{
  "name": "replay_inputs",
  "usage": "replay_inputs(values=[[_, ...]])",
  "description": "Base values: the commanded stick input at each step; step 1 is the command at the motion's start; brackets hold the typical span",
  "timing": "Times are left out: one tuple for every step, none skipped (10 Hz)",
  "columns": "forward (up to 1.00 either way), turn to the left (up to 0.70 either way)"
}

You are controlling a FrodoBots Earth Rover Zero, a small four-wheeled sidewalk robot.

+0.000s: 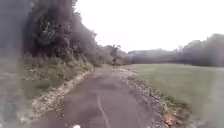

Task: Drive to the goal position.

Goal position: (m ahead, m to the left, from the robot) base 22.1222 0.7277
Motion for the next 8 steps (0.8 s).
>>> replay_inputs(values=[[0.85, 0.0], [0.85, 0.0], [0.0, 0.0], [0.0, 0.0], [0.0, 0.0], [0.0, 0.0], [0.0, 0.0], [0.0, 0.0]])
